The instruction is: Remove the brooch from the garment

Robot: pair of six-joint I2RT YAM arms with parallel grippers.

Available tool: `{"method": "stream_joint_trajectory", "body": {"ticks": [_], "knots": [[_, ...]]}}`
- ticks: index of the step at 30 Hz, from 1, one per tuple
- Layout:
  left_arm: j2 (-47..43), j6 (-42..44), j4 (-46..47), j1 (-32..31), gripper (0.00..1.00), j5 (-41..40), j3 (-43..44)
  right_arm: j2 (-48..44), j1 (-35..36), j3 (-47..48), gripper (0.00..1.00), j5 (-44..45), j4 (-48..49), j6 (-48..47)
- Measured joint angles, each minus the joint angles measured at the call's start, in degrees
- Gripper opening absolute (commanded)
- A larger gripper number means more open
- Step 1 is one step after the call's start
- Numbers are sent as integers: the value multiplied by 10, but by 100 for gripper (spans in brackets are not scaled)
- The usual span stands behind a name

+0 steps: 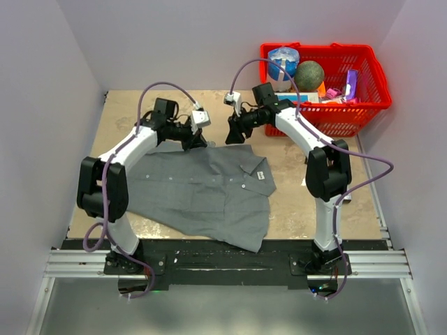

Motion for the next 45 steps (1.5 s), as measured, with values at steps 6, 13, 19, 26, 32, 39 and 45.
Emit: {"method": "stream_joint_trajectory", "body": {"ticks": [6, 13, 19, 26, 32, 39, 45], "knots": [[-74, 39, 95, -52, 0, -86, -113, 0, 0, -26, 52, 4, 22, 40], [-87, 50, 188, -81, 0, -179, -181, 36, 0, -76, 50, 49, 32, 58], [-121, 52, 271, -108, 0, -266, -242, 82, 1, -85, 49, 79, 17, 48], [-141, 75, 397, -163, 0, -353, -320, 84, -1, -89, 47, 70, 21, 54], [-124, 108, 496, -182, 0, -426, -352, 88, -3, -89, 44, 55, 18, 52], [-81, 207, 638, -186, 0, -485, -410, 91, -4, -93, 43, 28, 14, 65], [-16, 281, 715, -186, 0, -503, -414, 95, -4, -95, 42, 9, 11, 74]]}}
